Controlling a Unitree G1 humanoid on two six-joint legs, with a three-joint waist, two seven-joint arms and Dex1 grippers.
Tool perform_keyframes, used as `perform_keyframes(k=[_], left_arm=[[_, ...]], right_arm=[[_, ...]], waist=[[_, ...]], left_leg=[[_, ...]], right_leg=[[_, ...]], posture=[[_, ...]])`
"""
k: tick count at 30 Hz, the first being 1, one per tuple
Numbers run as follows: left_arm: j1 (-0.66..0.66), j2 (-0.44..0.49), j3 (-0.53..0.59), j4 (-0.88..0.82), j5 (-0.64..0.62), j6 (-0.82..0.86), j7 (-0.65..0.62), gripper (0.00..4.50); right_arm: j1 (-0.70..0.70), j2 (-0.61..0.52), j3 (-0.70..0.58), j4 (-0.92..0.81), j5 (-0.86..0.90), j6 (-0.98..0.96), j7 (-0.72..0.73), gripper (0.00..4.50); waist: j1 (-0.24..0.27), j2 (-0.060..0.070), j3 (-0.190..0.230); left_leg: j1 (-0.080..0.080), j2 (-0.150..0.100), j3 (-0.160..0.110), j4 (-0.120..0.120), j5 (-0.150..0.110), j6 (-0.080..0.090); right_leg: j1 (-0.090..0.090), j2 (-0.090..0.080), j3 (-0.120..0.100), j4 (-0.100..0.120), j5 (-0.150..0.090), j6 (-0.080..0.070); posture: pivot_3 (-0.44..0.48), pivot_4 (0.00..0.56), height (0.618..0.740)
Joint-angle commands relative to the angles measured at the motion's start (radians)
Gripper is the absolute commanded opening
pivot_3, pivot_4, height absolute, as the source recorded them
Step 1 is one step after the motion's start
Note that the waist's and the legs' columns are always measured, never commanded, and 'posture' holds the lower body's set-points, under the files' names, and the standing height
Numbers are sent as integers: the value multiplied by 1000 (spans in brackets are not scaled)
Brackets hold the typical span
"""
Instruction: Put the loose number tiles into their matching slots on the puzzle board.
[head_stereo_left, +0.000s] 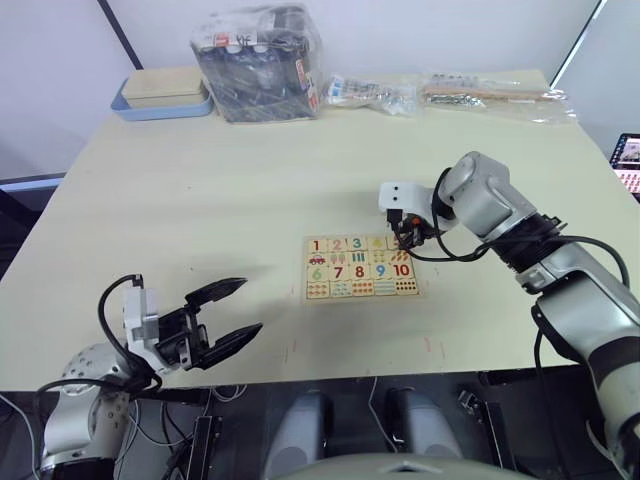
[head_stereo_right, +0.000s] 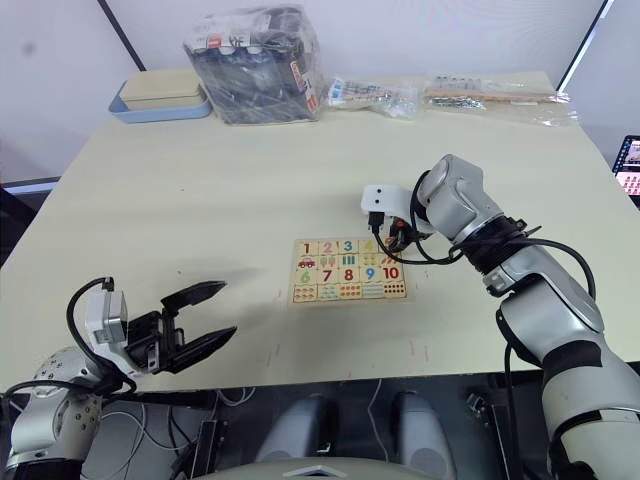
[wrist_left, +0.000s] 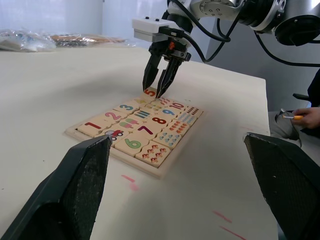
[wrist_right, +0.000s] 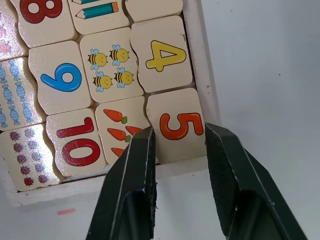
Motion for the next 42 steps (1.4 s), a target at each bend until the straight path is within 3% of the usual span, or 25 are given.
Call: perform_keyframes(k=[1,4,12,21,24,29,31,42], left_arm=[[0,2,8,-24,-1,-3,2,4500],[-3,2,7,-21,0,-3,3,4500],[-6,0,8,-20,2,-7,4,4500],[-3,-3,14,-20,-1,-11,8,4500],[-9,-4,11,-15,0,-11,7,4500],[-26,-2,7,-6,2,-7,5,4500],[-31,-1,5,-6,3,-5,5,4500],[-31,-1,8,-11,6,-5,9,4500]], right_arm=[[-19,-2,-29,-21,5,-9,4,3412],[-20,-2,-31,-20,5,-10,4,4484],[4,-37,-83,-92,55,4,25,4484],[190,-144,-281,-267,178,-1,-52,4484],[210,-145,-308,-258,190,6,-94,3246],[217,-128,-322,-229,203,16,-151,699],[219,-123,-319,-222,206,16,-167,29],[209,-85,-296,-160,194,-18,-238,29]], waist=[[0,0,0],[0,0,0],[2,0,0],[4,0,0],[0,0,0],[2,0,0],[2,0,0],[3,0,0]], left_leg=[[0,0,0,0,0,0],[0,0,0,0,0,0],[0,0,0,0,0,0],[-1,0,0,0,0,0],[0,1,0,0,0,0],[0,1,0,0,0,0],[0,1,1,0,0,0],[-1,0,1,0,0,0]], right_leg=[[0,0,0,0,0,0],[0,0,0,0,0,0],[0,0,0,0,0,0],[0,-1,0,-1,0,0],[0,0,0,0,0,0],[0,0,0,0,0,0],[0,0,1,0,0,0],[0,0,1,-1,0,0]], posture=[[0,150,740],[0,150,740],[0,150,740],[0,150,740],[0,150,740],[0,150,740],[0,150,740],[0,150,740]])
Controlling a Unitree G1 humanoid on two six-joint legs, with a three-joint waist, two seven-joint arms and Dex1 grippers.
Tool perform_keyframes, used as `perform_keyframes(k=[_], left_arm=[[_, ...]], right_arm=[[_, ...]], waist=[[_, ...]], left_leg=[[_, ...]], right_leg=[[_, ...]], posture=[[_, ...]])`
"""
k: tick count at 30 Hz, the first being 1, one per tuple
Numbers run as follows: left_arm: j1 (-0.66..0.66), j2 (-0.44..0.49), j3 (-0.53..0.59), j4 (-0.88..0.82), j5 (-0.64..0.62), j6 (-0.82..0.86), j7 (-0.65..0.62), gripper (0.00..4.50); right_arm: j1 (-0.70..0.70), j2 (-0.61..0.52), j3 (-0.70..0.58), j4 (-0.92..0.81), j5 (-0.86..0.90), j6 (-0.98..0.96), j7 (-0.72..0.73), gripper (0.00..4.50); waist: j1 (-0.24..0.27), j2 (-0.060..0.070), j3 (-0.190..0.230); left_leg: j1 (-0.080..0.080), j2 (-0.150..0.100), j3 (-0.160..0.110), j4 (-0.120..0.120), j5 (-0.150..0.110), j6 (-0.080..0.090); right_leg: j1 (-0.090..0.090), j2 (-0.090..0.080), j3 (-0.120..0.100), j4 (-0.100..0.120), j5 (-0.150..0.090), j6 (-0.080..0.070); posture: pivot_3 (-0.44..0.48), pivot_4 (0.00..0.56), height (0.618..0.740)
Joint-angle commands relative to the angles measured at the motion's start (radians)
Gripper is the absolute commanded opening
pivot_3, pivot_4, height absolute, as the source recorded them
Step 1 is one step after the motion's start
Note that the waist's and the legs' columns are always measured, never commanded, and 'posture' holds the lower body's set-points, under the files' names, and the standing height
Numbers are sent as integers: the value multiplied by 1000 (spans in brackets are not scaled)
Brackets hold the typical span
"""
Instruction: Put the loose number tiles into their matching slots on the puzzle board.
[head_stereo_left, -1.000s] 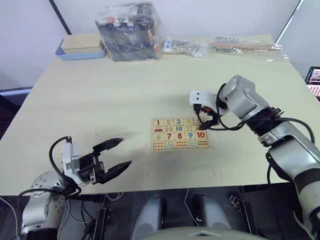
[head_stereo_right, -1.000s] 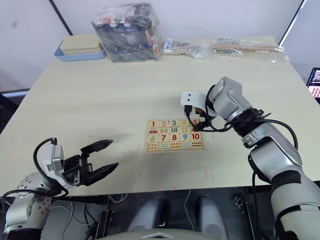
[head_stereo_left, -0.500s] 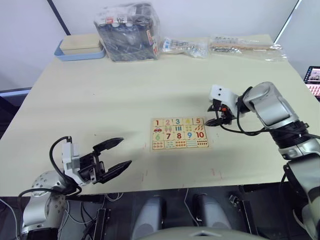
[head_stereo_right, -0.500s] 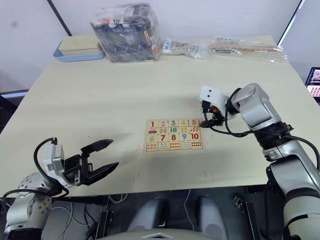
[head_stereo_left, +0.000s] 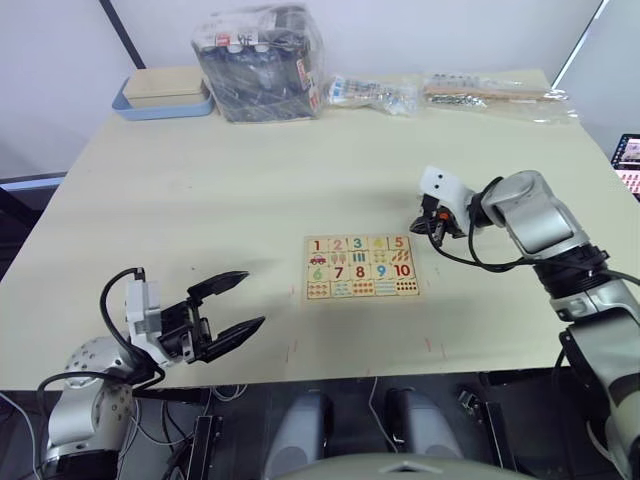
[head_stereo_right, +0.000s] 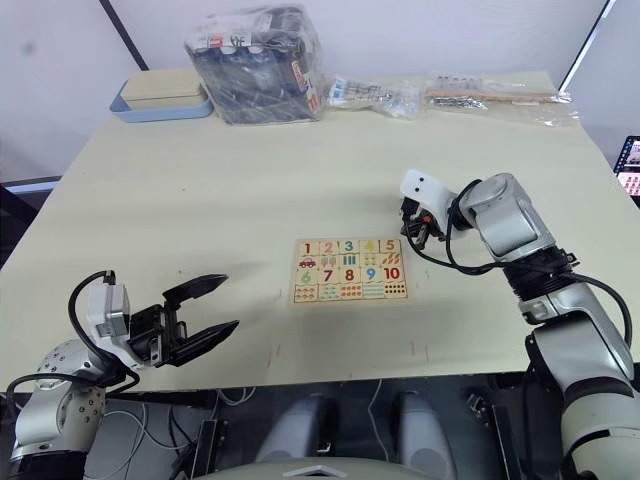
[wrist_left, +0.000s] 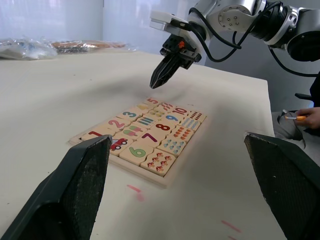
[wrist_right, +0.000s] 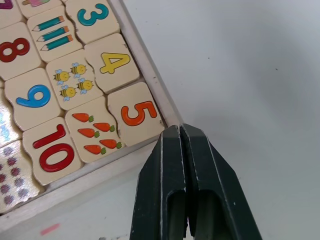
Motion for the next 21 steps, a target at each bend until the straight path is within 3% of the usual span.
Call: perform_keyframes(k=[1,21], left_arm=[[0,1,12,-13,-3,-5,4,4500],[7,-1,12,-23,-4,-9,14,4500]], right_arm=[[-21,12,-9,15,-5,-26,-23,29],[-48,58,7,90,-30,-65,-37,29]], waist=[[0,0,0],[0,0,0]], left_leg=[[0,0,0,0,0,0],[0,0,0,0,0,0]], right_leg=[[0,0,0,0,0,0],[0,0,0,0,0,0]], posture=[[0,150,740],[0,150,740]])
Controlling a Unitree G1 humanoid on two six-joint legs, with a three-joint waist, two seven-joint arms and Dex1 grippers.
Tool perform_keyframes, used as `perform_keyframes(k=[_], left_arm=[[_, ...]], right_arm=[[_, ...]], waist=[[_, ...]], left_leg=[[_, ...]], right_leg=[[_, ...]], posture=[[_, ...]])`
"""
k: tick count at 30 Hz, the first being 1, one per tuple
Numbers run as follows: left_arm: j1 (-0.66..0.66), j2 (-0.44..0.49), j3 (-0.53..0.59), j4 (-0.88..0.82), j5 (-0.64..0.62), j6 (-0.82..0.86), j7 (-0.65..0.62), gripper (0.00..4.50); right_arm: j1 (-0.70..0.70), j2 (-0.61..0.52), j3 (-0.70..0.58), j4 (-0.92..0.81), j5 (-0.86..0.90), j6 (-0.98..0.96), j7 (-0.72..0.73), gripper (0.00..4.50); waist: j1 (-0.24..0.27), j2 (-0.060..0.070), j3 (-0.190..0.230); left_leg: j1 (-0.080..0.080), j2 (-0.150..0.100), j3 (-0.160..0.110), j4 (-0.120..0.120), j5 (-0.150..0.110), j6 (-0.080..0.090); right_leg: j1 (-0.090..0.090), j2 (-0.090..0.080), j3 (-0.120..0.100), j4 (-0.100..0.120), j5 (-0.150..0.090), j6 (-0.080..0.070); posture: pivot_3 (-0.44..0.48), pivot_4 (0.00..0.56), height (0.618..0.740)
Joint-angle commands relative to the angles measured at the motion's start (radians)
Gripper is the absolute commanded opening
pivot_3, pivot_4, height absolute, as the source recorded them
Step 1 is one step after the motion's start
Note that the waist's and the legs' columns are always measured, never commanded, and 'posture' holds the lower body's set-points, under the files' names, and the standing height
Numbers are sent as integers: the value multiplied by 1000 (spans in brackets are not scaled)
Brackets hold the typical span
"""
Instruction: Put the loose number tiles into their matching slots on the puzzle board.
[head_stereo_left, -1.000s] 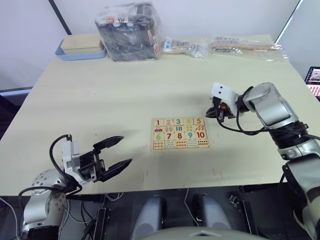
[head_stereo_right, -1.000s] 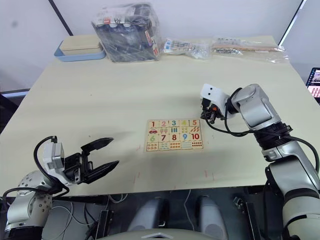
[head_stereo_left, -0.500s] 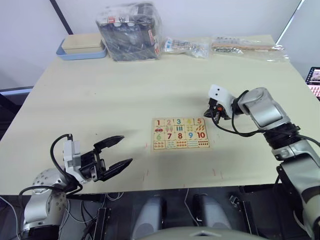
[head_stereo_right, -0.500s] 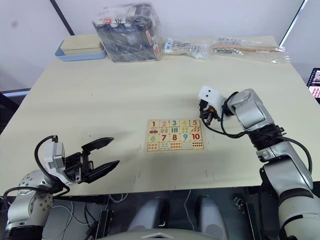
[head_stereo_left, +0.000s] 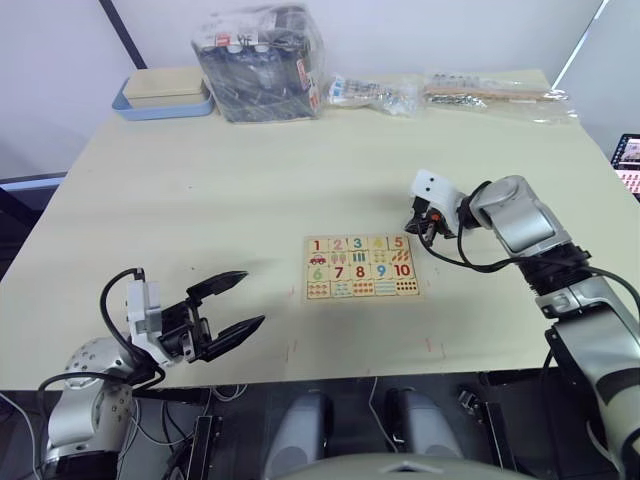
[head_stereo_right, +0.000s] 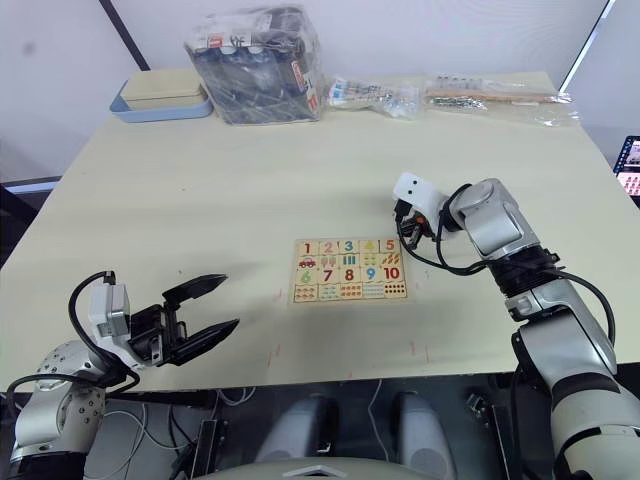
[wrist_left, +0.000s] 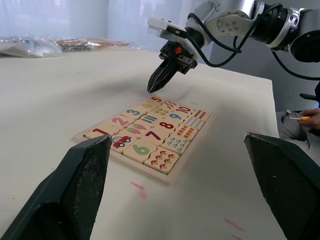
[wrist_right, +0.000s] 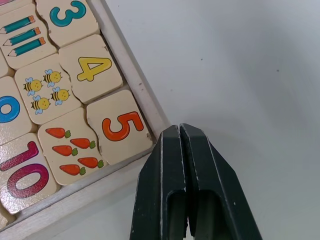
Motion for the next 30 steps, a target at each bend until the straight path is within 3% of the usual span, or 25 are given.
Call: perform_keyframes(k=[1,30], left_arm=[[2,-1,12,-23,-6,-10,-2,4500],[8,-4,16,-16,-5,-16,-5,4500]], right_arm=[[-27,1,0,-14,-4,-16,6,29],[-6,-16,12,-73,5,-10,44,29]], waist=[[0,0,0],[0,0,0]], left_leg=[[0,0,0,0,0,0],[0,0,0,0,0,0]], right_leg=[[0,0,0,0,0,0],[0,0,0,0,0,0]], posture=[[0,150,740],[0,150,740]])
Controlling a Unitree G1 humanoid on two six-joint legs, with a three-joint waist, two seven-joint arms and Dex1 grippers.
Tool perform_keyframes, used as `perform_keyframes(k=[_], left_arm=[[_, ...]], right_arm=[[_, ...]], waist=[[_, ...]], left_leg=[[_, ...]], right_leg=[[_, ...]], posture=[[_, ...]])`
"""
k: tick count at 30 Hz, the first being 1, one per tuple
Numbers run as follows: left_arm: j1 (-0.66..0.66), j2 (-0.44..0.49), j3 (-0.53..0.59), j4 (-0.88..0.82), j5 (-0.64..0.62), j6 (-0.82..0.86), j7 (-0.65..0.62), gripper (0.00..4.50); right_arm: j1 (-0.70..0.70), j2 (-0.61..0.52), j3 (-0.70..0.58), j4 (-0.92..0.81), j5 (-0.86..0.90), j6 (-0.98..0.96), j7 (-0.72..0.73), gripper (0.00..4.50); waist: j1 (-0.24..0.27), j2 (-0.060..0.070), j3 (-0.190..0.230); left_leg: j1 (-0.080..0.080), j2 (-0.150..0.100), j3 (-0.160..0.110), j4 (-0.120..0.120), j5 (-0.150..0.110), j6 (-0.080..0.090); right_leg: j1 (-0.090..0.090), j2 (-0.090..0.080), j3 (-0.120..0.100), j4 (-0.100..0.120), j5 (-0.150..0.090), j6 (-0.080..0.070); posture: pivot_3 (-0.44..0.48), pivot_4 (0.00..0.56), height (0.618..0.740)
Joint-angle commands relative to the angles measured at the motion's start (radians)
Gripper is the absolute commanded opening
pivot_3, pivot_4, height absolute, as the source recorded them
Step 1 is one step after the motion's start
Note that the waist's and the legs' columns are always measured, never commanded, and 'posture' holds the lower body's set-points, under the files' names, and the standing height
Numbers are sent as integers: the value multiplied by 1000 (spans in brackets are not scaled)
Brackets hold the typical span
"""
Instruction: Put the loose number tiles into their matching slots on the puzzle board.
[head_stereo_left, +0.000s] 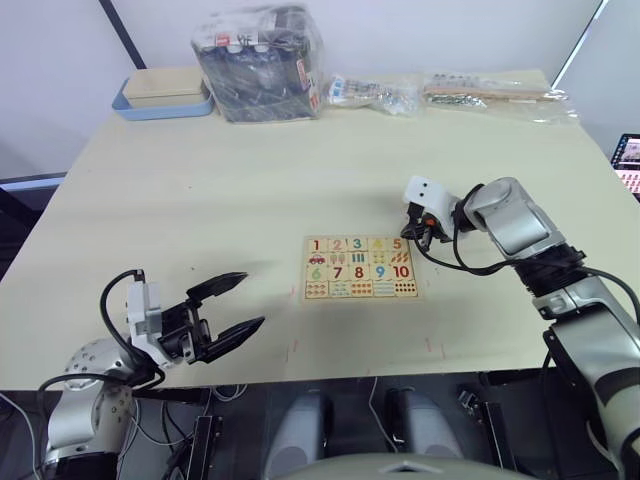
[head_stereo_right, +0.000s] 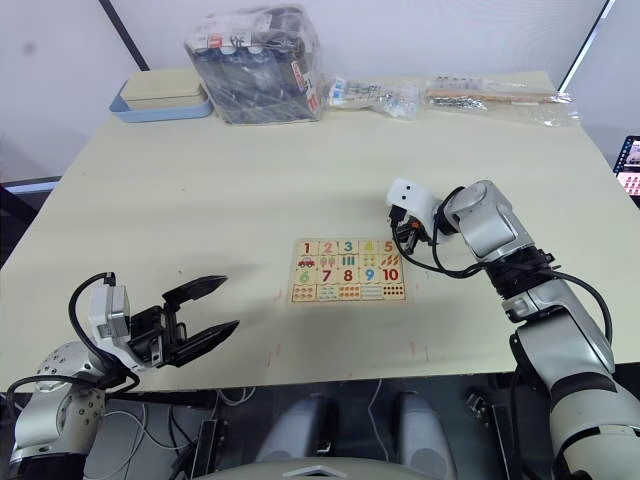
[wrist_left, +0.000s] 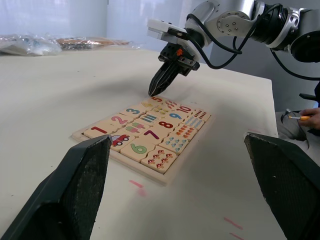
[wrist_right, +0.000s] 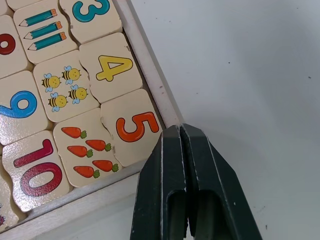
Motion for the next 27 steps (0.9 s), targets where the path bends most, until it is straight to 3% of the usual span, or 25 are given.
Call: perform_keyframes(k=[1,9,22,25,27], left_arm=[[3,-4,17,-16,-5,-16,-1,4500],[7,-16,21,-30,8,2,67,4500],[15,-17,29,-2,39,29,168,4500],[26,-10,38,-1,45,73,224,4500],[36,-7,41,-7,47,84,233,4500]], right_arm=[[-5,-22,-28,-62,12,-18,7,29],[147,-110,-147,-294,122,-45,20,29],[639,-35,-595,-687,530,-184,-87,29],[770,-60,-663,-758,582,-158,-108,685],[839,-80,-698,-788,591,-171,-117,1569]], waist=[[0,0,0],[3,0,0],[15,-1,-1],[20,-1,0],[23,-1,0]], left_leg=[[0,0,0,0,0,0],[0,0,0,0,0,0],[1,0,-1,1,0,0],[2,0,0,1,0,1],[3,0,0,1,0,1]], right_leg=[[0,0,0,0,0,0],[1,0,0,0,0,0],[3,0,0,0,1,1],[3,0,1,0,1,2],[3,0,1,0,1,2]], posture=[[0,150,740],[0,150,740],[0,150,740],[0,150,740],[0,150,740]])
